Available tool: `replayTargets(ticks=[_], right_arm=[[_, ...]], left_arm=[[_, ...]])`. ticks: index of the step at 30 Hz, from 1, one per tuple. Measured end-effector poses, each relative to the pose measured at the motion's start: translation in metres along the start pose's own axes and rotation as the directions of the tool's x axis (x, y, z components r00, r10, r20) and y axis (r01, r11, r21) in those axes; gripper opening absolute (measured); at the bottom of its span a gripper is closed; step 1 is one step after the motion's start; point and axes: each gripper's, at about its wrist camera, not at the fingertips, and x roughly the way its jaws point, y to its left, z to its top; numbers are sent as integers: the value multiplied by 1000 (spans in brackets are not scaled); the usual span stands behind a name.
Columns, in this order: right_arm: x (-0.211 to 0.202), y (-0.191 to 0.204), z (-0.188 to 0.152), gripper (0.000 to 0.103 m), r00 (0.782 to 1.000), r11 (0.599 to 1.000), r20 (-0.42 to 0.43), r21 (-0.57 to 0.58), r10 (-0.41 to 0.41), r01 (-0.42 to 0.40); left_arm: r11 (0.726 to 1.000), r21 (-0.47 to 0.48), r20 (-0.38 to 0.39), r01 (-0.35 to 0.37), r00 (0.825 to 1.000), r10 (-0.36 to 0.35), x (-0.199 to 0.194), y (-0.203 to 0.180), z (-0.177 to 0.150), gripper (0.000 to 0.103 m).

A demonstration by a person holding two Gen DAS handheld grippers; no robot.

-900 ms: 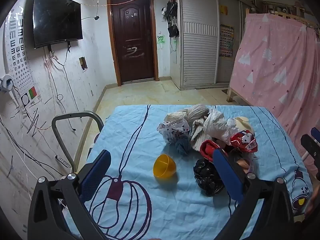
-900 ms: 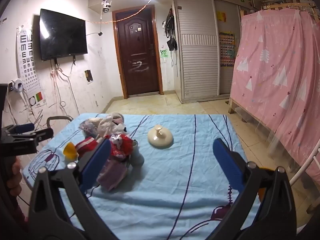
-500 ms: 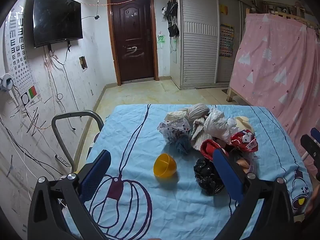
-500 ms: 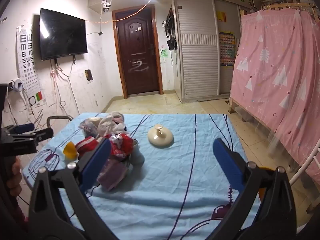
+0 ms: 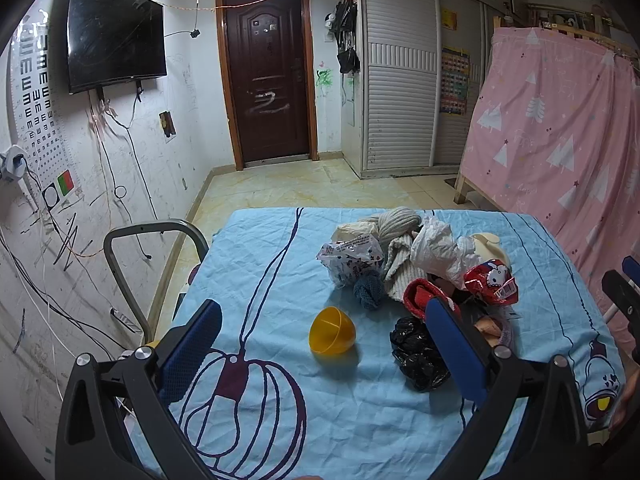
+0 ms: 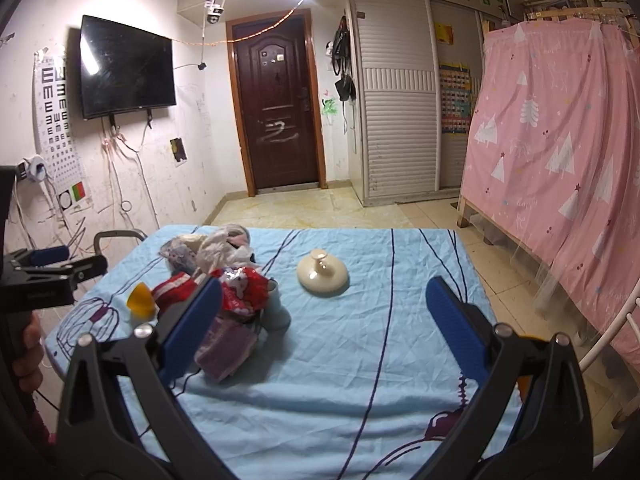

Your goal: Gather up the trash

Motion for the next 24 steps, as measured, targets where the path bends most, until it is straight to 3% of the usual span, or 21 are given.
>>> replayTargets(ticks=[24], right_arm=[[2, 0, 0, 97, 1000, 1000, 1, -2, -2, 2]], left_arm=[[1000, -1, -7, -14, 1000, 14, 10, 7, -1, 93]])
